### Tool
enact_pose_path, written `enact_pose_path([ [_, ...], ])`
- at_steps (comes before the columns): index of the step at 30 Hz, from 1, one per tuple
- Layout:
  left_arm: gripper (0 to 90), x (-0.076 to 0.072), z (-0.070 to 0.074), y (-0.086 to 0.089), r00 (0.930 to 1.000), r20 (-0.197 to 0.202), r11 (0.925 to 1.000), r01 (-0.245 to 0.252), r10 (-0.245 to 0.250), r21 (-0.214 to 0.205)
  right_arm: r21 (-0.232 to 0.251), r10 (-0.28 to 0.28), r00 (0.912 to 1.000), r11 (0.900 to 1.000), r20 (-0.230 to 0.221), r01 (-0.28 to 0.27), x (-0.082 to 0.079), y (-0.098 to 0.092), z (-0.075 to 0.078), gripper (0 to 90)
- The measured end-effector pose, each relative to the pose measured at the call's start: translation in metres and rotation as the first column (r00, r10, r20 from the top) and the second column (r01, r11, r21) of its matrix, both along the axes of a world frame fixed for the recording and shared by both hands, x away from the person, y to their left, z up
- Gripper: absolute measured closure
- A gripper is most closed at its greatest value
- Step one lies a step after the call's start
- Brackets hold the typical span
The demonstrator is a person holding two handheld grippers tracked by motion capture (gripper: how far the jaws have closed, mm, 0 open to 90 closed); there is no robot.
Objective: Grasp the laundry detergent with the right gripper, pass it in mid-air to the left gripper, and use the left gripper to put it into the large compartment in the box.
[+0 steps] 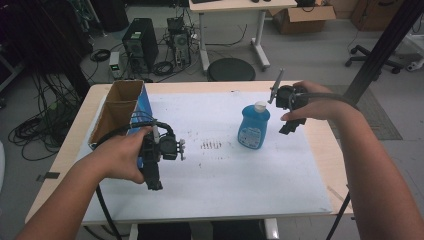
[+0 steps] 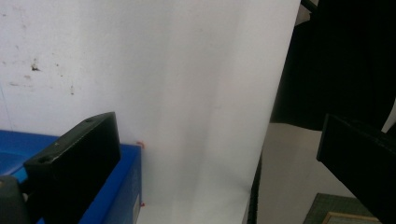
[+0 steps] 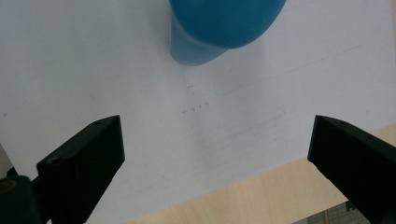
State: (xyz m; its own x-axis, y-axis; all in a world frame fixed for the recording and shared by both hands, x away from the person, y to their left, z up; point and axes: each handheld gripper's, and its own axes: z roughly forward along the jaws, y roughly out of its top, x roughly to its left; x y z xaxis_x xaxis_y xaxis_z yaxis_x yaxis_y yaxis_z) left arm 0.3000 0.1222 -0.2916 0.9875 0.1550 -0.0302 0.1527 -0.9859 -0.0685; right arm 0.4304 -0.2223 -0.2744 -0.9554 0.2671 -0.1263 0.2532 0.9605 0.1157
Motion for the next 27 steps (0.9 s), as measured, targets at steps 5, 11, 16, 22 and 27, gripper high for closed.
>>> enact_pose_path([
  [5,0.2,0.0,0.001,0.002,1.0,0.005,1.0,-0.004,0.004,-0.007,0.005,0.006,1.0,1.0,-0.004,-0.006,0.001,0.001,-0.002,3.9],
  [11,0.2,-0.001,0.001,0.002,1.0,0.002,1.0,-0.009,0.009,-0.005,0.009,0.011,0.9999,0.9999,0.0,-0.011,0.004,-0.001,-0.004,3.9],
  [16,0.2,0.0,0.001,0.0,1.0,0.005,1.0,-0.001,0.001,-0.002,0.03,-0.009,1.0,0.9995,0.002,0.009,0.002,-0.005,-0.008,3.9],
  [22,0.2,-0.004,0.001,-0.001,1.0,0.001,1.0,0.008,-0.008,-0.002,0.06,-0.006,0.9999,0.9982,0.01,0.005,-0.003,-0.01,-0.016,3.9],
  [27,0.2,-0.006,-0.001,-0.001,0.9999,0.001,0.9999,0.015,-0.015,0.005,0.103,-0.018,0.9998,0.9945,0.009,0.017,-0.009,-0.016,-0.026,4.1],
])
